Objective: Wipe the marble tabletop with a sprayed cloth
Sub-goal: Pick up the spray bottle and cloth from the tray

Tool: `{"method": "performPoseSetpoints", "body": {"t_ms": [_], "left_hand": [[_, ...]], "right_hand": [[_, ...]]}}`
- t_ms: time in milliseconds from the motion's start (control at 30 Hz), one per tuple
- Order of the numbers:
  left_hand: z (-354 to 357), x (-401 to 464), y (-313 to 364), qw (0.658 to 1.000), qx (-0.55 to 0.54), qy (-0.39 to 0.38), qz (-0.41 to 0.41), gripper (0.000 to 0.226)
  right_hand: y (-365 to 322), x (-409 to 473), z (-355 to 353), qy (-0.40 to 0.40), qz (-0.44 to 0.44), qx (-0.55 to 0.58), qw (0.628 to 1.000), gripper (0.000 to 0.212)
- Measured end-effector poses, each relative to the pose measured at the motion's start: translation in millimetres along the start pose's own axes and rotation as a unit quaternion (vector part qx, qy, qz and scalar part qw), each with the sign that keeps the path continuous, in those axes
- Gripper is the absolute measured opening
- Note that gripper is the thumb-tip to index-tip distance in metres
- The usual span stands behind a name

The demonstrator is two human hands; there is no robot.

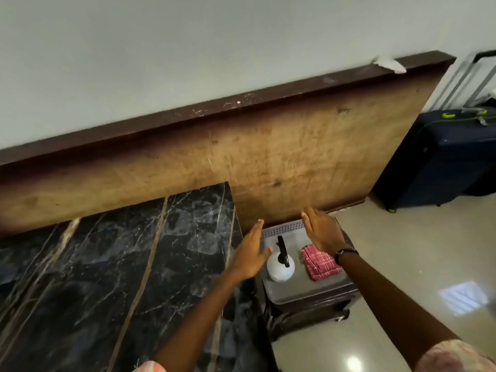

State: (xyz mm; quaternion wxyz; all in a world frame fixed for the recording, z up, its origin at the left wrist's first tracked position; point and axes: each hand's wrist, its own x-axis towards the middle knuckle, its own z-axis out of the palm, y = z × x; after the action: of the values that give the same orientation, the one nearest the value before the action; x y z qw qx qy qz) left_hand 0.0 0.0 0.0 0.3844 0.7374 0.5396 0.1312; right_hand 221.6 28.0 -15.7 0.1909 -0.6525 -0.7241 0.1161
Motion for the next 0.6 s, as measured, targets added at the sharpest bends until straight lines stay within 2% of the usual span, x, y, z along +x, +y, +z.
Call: {"method": "performPoseSetpoints", "body": {"t_ms": [67, 167, 333, 400, 500, 600], "left_hand": [[20.0, 6.2, -5.4, 0.997, -0.04, -0.041, -0.044, 0.076], [57.0, 14.9, -18.4, 0.989, -0.06, -0.081, -0.112, 0.083], [108.7, 38.8, -43.1, 0.974, -0.124, -0.051, -0.183, 0.093], [122.9, 44.9, -48.6, 0.966, -0.155, -0.021, -0.208, 0.092], [140.3, 57.1, -59.6, 0.962, -0.147, 0.027, -0.23, 0.089], [151.0, 68.4, -70.4, 0.966, -0.126, 0.051, -0.22, 0.091]], "right_hand": [[19.5, -6.4, 19.3, -0.036, 0.05, 0.013, 0.998, 0.027], [51.9, -21.7, 57.1, -0.131, 0.133, 0.017, 0.982, 0.038], [98.0, -32.1, 117.0, -0.266, 0.116, -0.103, 0.952, 0.062], [108.2, -35.0, 132.6, -0.257, 0.162, -0.106, 0.947, 0.067], [123.9, -34.8, 150.7, -0.216, 0.262, -0.052, 0.939, 0.07], [137.2, -33.0, 162.9, -0.167, 0.319, -0.009, 0.933, 0.065]]}}
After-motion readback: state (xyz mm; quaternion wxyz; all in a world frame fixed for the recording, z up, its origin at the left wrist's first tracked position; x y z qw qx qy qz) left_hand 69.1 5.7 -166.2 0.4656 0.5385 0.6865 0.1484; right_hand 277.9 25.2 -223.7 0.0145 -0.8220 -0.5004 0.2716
